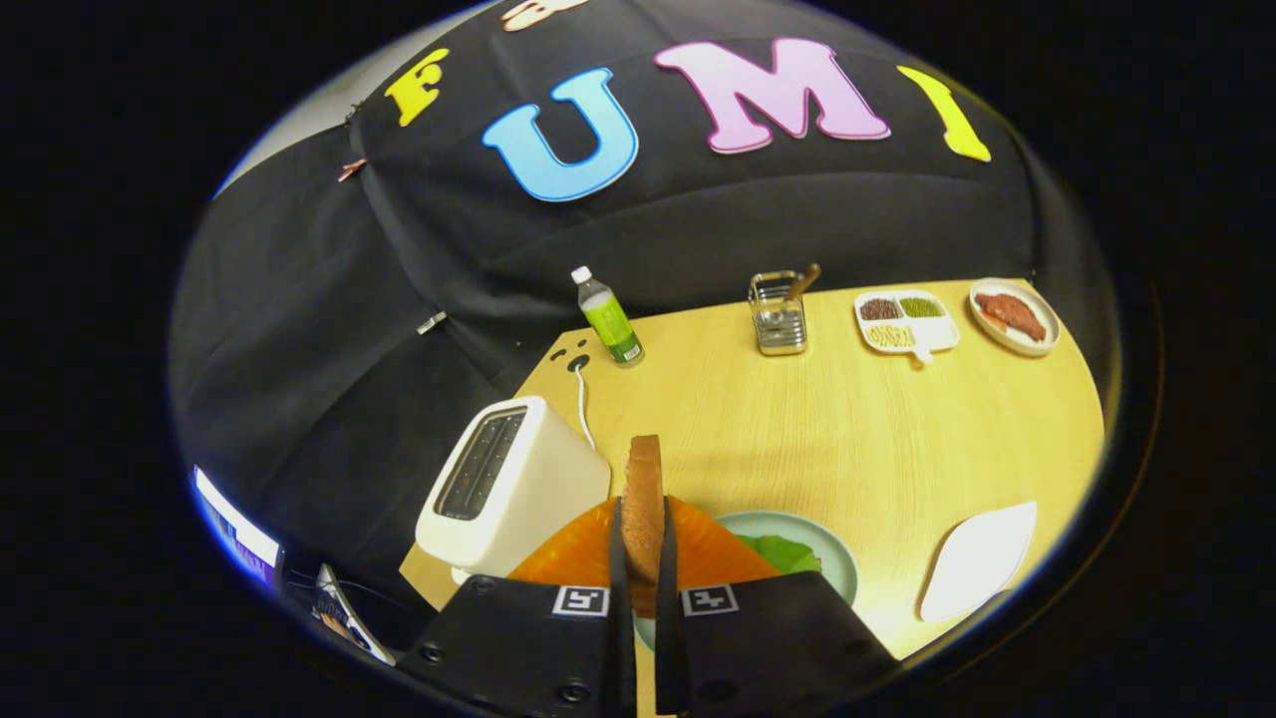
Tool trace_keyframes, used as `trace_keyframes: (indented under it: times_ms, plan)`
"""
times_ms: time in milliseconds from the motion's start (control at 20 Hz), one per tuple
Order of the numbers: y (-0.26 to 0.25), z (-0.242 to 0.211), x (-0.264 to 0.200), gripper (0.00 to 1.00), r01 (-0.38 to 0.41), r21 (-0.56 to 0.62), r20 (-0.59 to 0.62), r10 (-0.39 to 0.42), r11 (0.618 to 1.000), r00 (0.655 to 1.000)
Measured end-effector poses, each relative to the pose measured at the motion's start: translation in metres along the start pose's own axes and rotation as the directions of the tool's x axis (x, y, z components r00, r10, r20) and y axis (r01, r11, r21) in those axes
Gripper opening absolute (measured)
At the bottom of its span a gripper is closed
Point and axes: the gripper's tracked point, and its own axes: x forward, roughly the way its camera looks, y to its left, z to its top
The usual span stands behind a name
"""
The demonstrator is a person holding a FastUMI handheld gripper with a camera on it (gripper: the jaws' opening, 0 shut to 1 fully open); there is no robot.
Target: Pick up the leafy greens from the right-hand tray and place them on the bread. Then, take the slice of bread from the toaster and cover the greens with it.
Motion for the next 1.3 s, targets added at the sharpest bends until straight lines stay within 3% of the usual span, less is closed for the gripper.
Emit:
trace_keyframes:
  times_ms: [350,600,800,950,1050,1300]
  plan:
    - [-0.047,-0.047,0.011,0.12,0.068,0.080,-0.071,-0.062,0.994,0.996]
    - [-0.091,-0.059,0.008,0.21,0.175,0.039,-0.086,-0.171,0.984,0.981]
    - [-0.120,-0.075,0.003,0.49,0.272,-0.053,-0.112,-0.276,0.961,0.955]
    - [-0.130,-0.072,-0.008,0.85,0.303,-0.126,-0.084,-0.314,0.945,0.946]
    - [-0.131,-0.060,-0.019,1.00,0.314,-0.151,-0.039,-0.323,0.937,0.946]
    - [-0.126,0.002,-0.069,0.99,0.358,-0.156,0.139,-0.338,0.921,0.931]
